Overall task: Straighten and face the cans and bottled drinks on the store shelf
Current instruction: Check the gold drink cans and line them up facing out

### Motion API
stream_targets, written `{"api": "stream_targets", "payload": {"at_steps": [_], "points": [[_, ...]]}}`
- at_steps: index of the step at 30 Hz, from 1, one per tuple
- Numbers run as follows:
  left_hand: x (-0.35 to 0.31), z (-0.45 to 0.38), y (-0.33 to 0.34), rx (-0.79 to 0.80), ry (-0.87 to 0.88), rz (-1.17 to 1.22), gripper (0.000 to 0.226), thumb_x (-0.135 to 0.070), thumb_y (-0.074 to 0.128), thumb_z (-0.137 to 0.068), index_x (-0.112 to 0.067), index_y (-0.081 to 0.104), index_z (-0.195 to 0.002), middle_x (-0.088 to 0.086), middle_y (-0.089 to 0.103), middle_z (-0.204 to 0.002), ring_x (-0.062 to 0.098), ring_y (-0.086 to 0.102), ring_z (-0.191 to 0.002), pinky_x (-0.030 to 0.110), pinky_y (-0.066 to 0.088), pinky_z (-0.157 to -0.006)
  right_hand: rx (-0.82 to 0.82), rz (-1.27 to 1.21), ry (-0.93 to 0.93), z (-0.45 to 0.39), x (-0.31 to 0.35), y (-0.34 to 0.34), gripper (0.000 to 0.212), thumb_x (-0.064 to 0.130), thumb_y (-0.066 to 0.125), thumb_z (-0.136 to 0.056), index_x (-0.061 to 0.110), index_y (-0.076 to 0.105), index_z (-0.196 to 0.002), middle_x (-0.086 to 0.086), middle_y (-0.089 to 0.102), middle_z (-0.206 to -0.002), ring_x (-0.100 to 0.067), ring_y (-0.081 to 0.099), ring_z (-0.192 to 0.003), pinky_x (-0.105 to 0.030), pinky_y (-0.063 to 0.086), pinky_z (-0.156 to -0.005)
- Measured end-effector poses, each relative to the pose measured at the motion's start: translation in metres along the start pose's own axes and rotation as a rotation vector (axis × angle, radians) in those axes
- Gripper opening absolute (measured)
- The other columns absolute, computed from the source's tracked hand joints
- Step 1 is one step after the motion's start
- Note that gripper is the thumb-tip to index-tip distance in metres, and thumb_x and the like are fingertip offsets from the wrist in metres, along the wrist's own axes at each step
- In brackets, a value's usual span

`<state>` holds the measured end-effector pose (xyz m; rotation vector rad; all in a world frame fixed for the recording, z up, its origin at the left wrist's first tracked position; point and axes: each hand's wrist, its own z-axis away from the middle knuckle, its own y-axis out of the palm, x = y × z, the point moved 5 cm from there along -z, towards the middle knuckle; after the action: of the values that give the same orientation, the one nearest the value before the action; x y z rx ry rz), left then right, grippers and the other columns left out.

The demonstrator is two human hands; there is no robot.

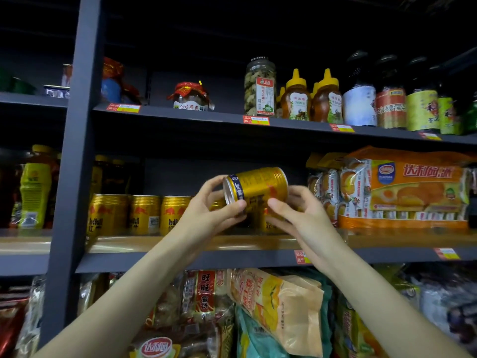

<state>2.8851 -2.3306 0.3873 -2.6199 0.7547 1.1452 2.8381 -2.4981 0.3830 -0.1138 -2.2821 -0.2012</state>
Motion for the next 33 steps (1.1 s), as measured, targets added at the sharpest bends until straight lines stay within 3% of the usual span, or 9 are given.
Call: {"api": "stream_targets", "payload": {"at_steps": [4, 9, 11, 15, 17, 22, 25, 29, 33], "points": [[-0.010, -0.001, 0.000, 0.083, 0.181, -0.293, 0.070, 0.001, 0.075, -0.071, -0.039, 0.048, -0.123, -0.011, 0.050, -0.128, 0.011, 0.058, -0.111, 0.024, 0.052, -0.079, 0.121, -0.482, 0.301, 0.003, -0.008, 0.010, 0.053, 0.012, 0.069, -0.075, 0.007, 0.049, -0.124, -0.023, 0.061, -0.120, -0.033, 0.065, -0.103, -0.040, 0.056, -0.085], [-0.012, 0.003, 0.018, 0.218, 0.206, -0.436, 0.071, 0.013, 0.065, -0.076, -0.030, 0.042, -0.128, -0.009, 0.046, -0.125, -0.008, 0.051, -0.109, 0.014, 0.050, -0.078, 0.011, -0.573, 0.399, 0.003, -0.010, 0.006, 0.048, 0.020, 0.075, -0.067, 0.016, 0.050, -0.108, -0.021, 0.058, -0.115, -0.038, 0.059, -0.103, -0.047, 0.053, -0.083], [-0.008, 0.001, 0.015, 0.242, 0.191, -0.523, 0.068, 0.006, 0.064, -0.080, -0.032, 0.040, -0.130, -0.012, 0.046, -0.126, -0.009, 0.050, -0.111, 0.014, 0.048, -0.084, -0.030, -0.445, 0.261, 0.002, -0.006, -0.002, 0.053, 0.023, 0.076, -0.064, 0.019, 0.050, -0.110, -0.015, 0.059, -0.116, -0.030, 0.061, -0.101, -0.041, 0.054, -0.080], [-0.004, -0.006, -0.007, 0.093, 0.228, -0.748, 0.049, -0.013, 0.061, -0.088, -0.039, 0.044, -0.125, -0.017, 0.048, -0.130, -0.001, 0.041, -0.125, 0.019, 0.038, -0.101, -0.106, 0.472, -0.434, 0.004, 0.029, -0.016, 0.068, 0.020, 0.084, -0.065, 0.040, 0.040, -0.112, 0.020, 0.047, -0.118, 0.003, 0.052, -0.108, -0.016, 0.050, -0.082], [-0.004, -0.009, -0.013, 0.013, 0.229, -0.710, 0.042, -0.012, 0.056, -0.090, -0.040, 0.046, -0.120, -0.020, 0.049, -0.124, -0.004, 0.041, -0.121, 0.012, 0.038, -0.095, -0.107, 0.621, -0.627, 0.007, 0.037, -0.016, 0.080, 0.016, 0.085, -0.065, 0.046, 0.033, -0.118, 0.030, 0.040, -0.120, 0.006, 0.044, -0.116, -0.008, 0.042, -0.091], [-0.004, -0.023, -0.010, -0.054, 0.227, -0.769, 0.036, -0.009, 0.052, -0.092, -0.031, 0.050, -0.121, -0.011, 0.053, -0.122, 0.002, 0.045, -0.116, 0.023, 0.036, -0.098, -0.124, 0.778, -0.834, 0.012, 0.045, -0.018, 0.092, 0.017, 0.085, -0.066, 0.048, 0.025, -0.129, 0.031, 0.035, -0.126, -0.005, 0.039, -0.125, -0.010, 0.032, -0.102], [-0.007, -0.030, -0.008, -0.114, 0.293, -0.964, 0.036, -0.013, 0.052, -0.092, -0.027, 0.051, -0.125, -0.014, 0.049, -0.122, 0.002, 0.041, -0.117, 0.021, 0.034, -0.097, -0.091, 0.638, -0.734, 0.009, 0.047, -0.025, 0.079, 0.018, 0.084, -0.067, 0.044, 0.033, -0.121, 0.025, 0.042, -0.125, 0.002, 0.045, -0.118, -0.011, 0.041, -0.095], [0.002, -0.045, -0.012, -0.156, 0.340, -1.356, 0.036, -0.021, 0.052, -0.093, -0.022, 0.051, -0.128, -0.004, 0.054, -0.129, 0.015, 0.044, -0.125, 0.035, 0.021, -0.111, -0.161, 0.185, -0.329, -0.013, 0.041, -0.044, 0.042, 0.029, 0.075, -0.074, 0.036, 0.047, -0.104, 0.005, 0.056, -0.109, -0.006, 0.059, -0.094, -0.017, 0.051, -0.067], [0.025, -0.052, -0.019, -0.185, 0.272, -1.601, 0.032, -0.026, 0.057, -0.089, -0.018, 0.060, -0.119, 0.002, 0.060, -0.121, 0.025, 0.052, -0.116, 0.043, 0.027, -0.107, -0.320, 0.331, -0.184, -0.049, 0.039, -0.073, 0.036, 0.037, 0.073, -0.078, 0.029, 0.049, -0.104, 0.005, 0.054, -0.105, -0.011, 0.054, -0.094, -0.025, 0.044, -0.070]]}}
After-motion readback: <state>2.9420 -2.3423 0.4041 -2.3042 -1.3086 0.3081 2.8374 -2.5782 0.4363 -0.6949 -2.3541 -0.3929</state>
